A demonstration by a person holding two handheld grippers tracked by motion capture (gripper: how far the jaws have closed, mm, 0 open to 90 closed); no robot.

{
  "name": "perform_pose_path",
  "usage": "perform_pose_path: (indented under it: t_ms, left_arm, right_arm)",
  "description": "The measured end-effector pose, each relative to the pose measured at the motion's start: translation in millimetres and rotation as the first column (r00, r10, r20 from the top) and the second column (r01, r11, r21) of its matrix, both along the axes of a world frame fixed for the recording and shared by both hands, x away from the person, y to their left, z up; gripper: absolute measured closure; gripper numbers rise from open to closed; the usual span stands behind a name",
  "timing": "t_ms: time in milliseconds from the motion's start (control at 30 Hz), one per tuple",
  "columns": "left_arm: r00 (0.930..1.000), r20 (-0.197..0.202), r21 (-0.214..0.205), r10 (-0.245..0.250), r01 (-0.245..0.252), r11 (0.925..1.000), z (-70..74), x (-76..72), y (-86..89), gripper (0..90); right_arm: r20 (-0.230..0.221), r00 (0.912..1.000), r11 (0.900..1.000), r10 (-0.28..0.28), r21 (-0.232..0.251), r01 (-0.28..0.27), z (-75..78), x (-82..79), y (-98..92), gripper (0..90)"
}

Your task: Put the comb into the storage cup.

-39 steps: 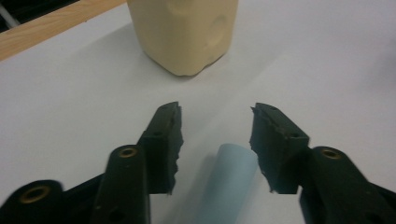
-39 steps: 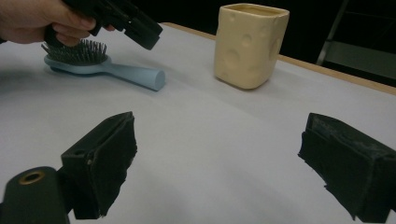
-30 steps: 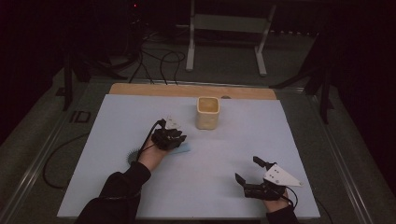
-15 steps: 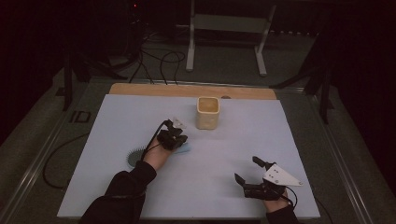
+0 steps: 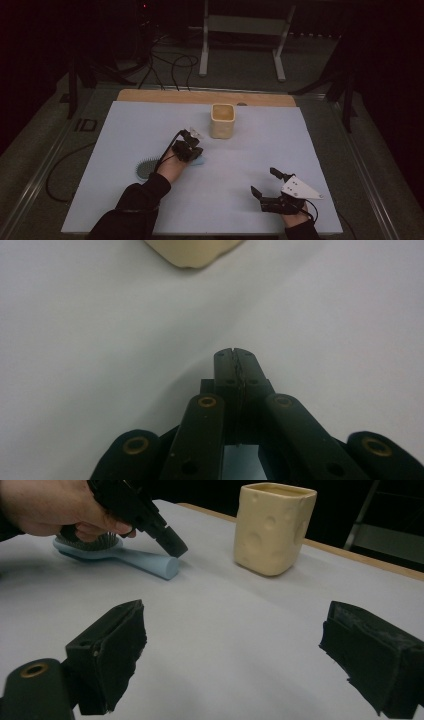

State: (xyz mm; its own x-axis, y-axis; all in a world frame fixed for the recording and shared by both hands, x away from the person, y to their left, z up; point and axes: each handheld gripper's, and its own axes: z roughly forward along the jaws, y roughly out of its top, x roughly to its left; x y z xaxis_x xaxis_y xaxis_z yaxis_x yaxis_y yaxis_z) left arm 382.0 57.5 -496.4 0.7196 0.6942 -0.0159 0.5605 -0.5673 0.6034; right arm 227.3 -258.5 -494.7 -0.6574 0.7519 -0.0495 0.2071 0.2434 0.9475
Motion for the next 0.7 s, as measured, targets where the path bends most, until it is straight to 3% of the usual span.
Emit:
perform_pose_path:
  t_ms: [333, 700]
  left_arm:
    - [0.9967, -0.045, -0.007, -0.068, 0.068, 0.9977, -3.4, -19.0, -6.4, 90.0]
    - [0.9918, -0.064, -0.031, -0.111, 0.109, 0.9936, -4.9, -41.5, -5.8, 90.0]
  right_arm:
    - [0.001, 1.0, 1.0, 0.0, -0.001, 0.0, 0.3, 0.1, 0.5, 10.2]
    - [0.001, 1.0, 1.0, 0.004, 0.001, -0.004, 0.4, 0.6, 1.3, 10.2]
